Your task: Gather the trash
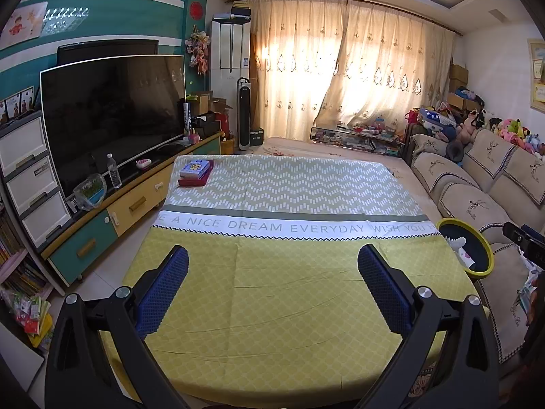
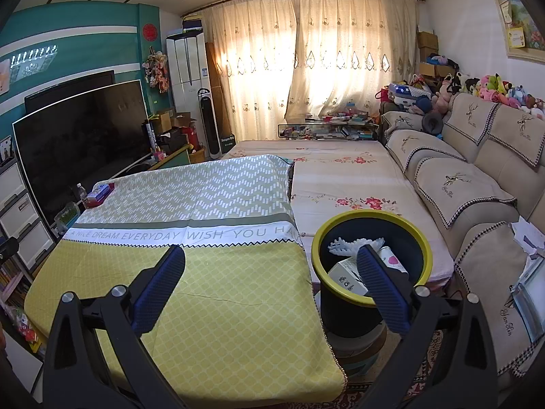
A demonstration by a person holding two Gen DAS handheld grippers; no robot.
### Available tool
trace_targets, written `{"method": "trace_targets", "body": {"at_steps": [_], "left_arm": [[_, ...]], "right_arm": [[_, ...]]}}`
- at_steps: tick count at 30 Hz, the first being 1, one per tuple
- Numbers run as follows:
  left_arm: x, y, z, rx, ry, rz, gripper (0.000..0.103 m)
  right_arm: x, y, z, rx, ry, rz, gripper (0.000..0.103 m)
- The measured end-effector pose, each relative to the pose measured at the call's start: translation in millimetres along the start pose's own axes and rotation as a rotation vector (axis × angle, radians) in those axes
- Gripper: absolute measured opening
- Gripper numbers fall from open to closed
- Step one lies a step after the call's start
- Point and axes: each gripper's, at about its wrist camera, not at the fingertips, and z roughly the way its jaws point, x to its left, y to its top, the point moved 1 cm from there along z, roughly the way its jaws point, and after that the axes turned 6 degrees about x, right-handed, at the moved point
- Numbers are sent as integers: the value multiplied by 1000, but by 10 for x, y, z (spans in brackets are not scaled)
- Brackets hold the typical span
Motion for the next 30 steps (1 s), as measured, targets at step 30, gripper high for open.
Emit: {"method": "trace_targets", "body": {"at_steps": [30], "left_arm": [[0,-43,60,10,-6,-3,98]], "right_arm": [[16,-29,13,5,3,4,96]]}}
